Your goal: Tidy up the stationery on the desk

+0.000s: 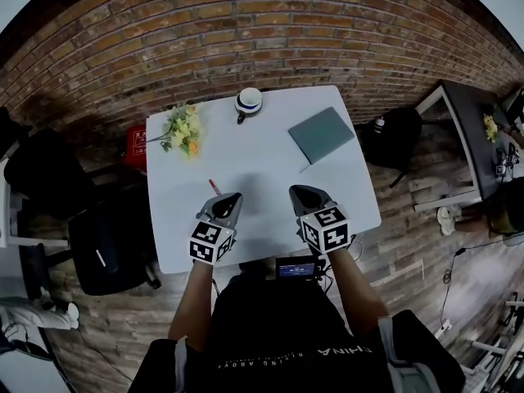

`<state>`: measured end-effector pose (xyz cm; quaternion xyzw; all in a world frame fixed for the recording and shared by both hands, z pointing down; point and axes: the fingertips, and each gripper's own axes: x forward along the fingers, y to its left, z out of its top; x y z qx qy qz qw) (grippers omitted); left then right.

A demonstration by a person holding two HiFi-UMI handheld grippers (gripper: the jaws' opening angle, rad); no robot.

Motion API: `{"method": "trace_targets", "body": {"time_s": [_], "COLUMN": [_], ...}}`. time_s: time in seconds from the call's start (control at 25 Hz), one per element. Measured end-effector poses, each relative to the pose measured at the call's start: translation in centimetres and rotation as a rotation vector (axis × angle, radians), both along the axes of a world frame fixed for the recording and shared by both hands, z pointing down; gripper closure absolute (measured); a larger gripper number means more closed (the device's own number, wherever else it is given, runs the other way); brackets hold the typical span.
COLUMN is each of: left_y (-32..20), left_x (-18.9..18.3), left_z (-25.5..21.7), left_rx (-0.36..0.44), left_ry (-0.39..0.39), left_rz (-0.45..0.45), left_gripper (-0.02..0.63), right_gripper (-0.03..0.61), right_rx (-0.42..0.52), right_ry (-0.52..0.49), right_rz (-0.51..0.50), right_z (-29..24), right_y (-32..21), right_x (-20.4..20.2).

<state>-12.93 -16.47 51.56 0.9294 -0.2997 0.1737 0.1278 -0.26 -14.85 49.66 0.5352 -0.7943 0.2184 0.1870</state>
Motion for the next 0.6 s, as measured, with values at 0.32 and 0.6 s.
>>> {"method": "trace_targets", "body": {"time_s": [0.32,0.6], "left_y": [-1.9,-2.5], "left_x": [-0.3,1.3], "left_z": [0.4,0.5], "left_rx": [-0.018,-0.022], "left_ry": [0.029,0.024], "left_rz": [0.042,0.015], "left_gripper": [0.607,0.607], "right_gripper": [0.569,0.569], "right_rx": [-0.001,-0.004], "right_ry": [0.019,0.005], "right_rz": [0.035,0.014], "right_z": [-0.1,0.4], "right_y": [-1.5,-2.4], "right_x": [-1.0,0.4]}}
